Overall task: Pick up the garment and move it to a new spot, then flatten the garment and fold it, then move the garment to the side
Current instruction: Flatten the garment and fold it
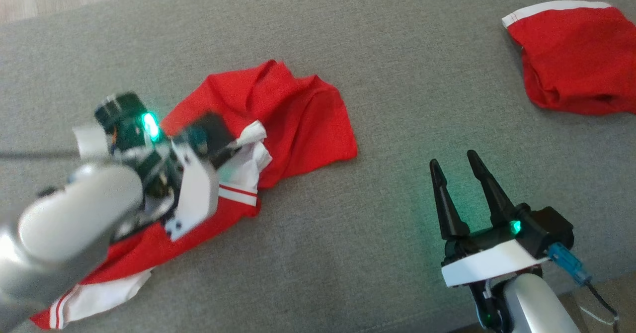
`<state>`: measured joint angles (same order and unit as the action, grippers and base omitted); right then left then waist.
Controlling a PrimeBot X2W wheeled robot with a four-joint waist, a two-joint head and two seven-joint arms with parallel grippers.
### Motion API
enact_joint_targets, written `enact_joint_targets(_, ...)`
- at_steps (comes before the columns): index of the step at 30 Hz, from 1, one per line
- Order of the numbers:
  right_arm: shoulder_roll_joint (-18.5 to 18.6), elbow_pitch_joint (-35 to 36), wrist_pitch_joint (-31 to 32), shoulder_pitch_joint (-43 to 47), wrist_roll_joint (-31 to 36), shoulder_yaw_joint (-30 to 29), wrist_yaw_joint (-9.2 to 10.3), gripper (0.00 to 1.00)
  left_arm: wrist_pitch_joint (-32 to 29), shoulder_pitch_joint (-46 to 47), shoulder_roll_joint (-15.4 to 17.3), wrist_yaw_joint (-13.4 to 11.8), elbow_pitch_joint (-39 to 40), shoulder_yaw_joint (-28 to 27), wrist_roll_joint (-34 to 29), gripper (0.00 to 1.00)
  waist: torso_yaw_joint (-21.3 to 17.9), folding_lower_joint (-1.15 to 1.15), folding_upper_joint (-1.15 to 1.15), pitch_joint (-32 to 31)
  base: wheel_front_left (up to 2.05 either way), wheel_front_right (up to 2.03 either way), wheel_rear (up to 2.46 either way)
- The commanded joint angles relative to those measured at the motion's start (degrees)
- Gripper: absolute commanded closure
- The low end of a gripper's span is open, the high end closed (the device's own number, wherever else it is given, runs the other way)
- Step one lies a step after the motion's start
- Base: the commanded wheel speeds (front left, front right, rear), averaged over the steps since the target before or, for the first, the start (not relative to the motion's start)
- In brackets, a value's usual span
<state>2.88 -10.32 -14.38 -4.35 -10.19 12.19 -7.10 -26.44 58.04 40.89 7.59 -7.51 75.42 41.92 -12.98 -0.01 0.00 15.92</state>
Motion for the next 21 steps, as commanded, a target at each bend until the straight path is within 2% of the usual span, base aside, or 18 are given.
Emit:
enact_joint_targets(1, 0.0, 1.5, -0.6, -0.6, -0.6, 1.2, -0.39, 0.00, 1.0, 0.6, 2.2, -0.1, 1.6, -2.3, -2.6, 1.00, 0.0, 0.01, 0.00, 0.0, 0.00, 0.00, 0.00)
enact_joint_targets(6, 0.0, 1.5, -0.6, 0.4, -1.2, 0.7, -0.39, 0.00, 6.9, -5.3, 2.3, -2.9, 3.6, -2.2, -8.8, 1.00, 0.2, 0.01, 0.00, -0.7, 0.00, 0.00, 0.00)
enact_joint_targets(12, 0.0, 1.3, -0.6, 1.4, -1.7, 0.6, -0.39, 0.00, 15.2, -10.2, 0.5, -9.7, 2.0, -2.2, -15.8, 1.00, 0.5, 0.01, 0.00, -2.7, 0.00, 0.00, 0.00)
enact_joint_targets(14, 0.0, 1.2, -0.6, 1.8, -1.7, 0.4, -0.39, 0.00, 18.0, -11.8, -0.4, -12.0, 0.9, -2.1, -17.6, 0.35, 0.8, 0.01, 0.00, -3.6, 0.00, 0.00, 0.00)
enact_joint_targets(15, 0.0, 1.2, -0.6, 2.0, -1.7, 0.3, -0.39, 0.00, 19.3, -12.7, -1.0, -13.0, 0.3, -2.2, -17.7, 0.33, 1.1, 0.01, 0.00, -3.9, 0.00, 0.00, 0.00)
enact_joint_targets(17, 0.0, 1.3, -0.6, 2.6, -1.6, 0.0, -0.39, 0.00, 21.2, -14.3, -2.1, -15.1, -0.8, -2.3, -18.1, 0.00, 1.7, 0.01, 0.00, -4.7, 0.00, 0.00, 0.00)
enact_joint_targets(21, 0.0, 1.3, -0.6, 3.5, -1.4, -0.3, -0.39, 0.00, 23.2, -16.3, -3.8, -17.8, -2.8, -2.3, -19.3, 0.00, 3.0, 0.01, 0.00, -5.7, 0.00, 0.00, 0.00)
